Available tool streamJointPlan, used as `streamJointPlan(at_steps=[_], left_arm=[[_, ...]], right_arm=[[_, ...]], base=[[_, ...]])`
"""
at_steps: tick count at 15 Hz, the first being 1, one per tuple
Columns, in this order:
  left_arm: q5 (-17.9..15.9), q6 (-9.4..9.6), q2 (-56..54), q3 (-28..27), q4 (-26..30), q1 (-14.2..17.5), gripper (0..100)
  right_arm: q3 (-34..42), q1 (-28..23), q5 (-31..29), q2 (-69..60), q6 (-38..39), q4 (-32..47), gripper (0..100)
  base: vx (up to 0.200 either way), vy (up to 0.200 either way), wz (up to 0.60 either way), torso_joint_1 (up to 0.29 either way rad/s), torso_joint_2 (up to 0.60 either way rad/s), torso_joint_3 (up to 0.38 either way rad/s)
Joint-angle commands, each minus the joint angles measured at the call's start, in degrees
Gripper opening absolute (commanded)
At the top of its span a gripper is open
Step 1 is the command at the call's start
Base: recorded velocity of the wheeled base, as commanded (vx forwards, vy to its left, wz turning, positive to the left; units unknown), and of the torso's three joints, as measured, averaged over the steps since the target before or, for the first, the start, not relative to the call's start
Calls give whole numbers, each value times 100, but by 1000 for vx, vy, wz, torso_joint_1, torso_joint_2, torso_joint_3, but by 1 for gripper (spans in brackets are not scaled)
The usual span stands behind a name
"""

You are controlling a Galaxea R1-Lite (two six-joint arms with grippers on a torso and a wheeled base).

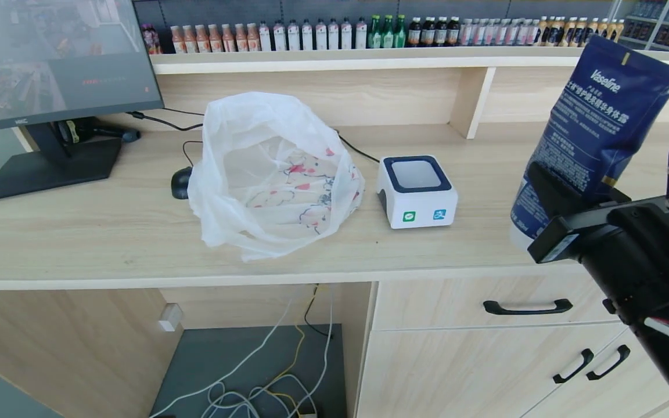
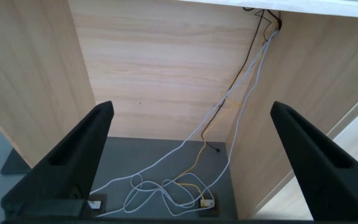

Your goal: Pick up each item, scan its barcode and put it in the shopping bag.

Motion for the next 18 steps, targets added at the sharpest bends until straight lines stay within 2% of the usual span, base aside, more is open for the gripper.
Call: streamJointPlan(at_steps=[1, 5, 7, 10, 14, 15, 18], left_arm=[[1, -1, -1, 0, 0, -1, 100], [1, -1, 8, 0, 0, -1, 100], [1, -1, -1, 0, 0, -1, 100], [1, -1, -1, 0, 0, -1, 100], [1, -1, -1, 0, 0, -1, 100], [1, -1, -1, 0, 0, -1, 100], [1, -1, -1, 0, 0, -1, 100]], right_arm=[[-18, 76, 19, 70, -85, 12, 0], [-176, 102, 213, 333, -841, -5, 0], [-695, 93, 582, 632, -1263, -5, 0], [-1328, 84, 881, 957, -1465, 21, 0], [-1451, 76, 934, 1037, -1588, 30, 0], [-1451, 23, 1311, 1045, -1764, 30, 0], [-1565, -162, 1628, 1045, -1808, 232, 0]], base=[[0, 0, 0, 0, 0, 0], [0, 0, 0, 0, 0, 0], [0, 0, 0, 0, 0, 0], [0, 0, 0, 0, 0, 0], [0, 0, 0, 0, 0, 0], [0, 0, 0, 0, 0, 0], [0, 0, 0, 0, 0, 0]])
